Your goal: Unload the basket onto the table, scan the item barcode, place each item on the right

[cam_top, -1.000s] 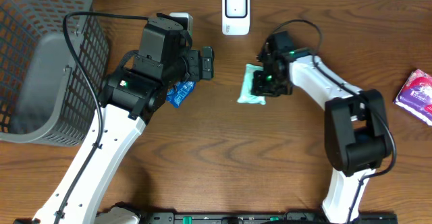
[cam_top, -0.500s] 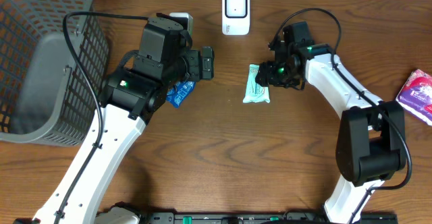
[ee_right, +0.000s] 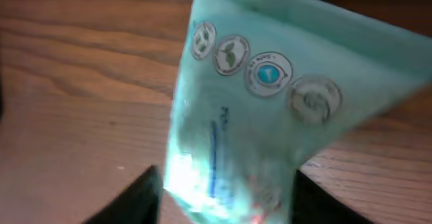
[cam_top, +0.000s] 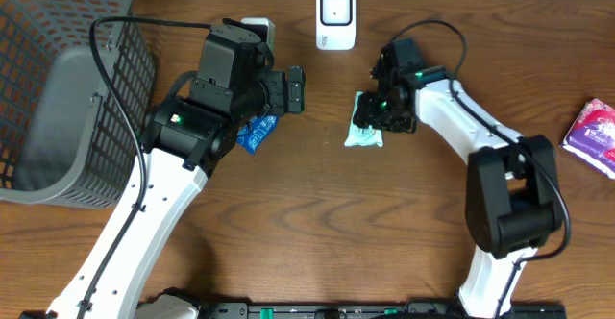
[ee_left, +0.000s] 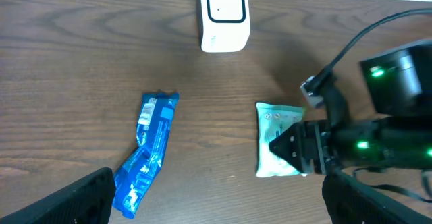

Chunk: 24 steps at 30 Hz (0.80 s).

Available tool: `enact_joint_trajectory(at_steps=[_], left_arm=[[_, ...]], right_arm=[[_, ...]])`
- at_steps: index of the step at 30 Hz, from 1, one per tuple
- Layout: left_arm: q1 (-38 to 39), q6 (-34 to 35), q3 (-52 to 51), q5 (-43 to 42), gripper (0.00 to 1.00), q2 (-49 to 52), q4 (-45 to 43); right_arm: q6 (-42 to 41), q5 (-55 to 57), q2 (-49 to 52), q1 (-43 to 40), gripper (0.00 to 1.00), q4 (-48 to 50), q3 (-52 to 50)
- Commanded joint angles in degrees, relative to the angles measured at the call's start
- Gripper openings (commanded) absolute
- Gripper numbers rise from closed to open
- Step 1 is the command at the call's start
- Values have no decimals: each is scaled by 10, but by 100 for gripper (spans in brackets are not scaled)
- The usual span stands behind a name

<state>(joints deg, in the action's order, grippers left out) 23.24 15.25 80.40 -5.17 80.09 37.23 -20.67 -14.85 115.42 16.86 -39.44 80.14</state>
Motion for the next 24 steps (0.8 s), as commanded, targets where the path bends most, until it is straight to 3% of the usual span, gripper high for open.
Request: enact_joint_trajectory(at_steps=[1,3,7,11,17,24], left_arm=[[-2,3,11,7,98,2,1],[-2,3,11,7,98,2,1],[-2,3,11,7,98,2,1],[-2,3,11,7,98,2,1],[-2,3,11,7,98,2,1],[-2,3,11,7,98,2,1]], right_arm=[[-12,17,14,6,34,2,-3],[-12,17,16,6,26,3,-3],[-12,17,16,4,23,7,-3],[-12,17,16,4,1,8,-3],[-26,-16,16,3,1,35,-3],[-51,-237,9,-33,1,150,20]])
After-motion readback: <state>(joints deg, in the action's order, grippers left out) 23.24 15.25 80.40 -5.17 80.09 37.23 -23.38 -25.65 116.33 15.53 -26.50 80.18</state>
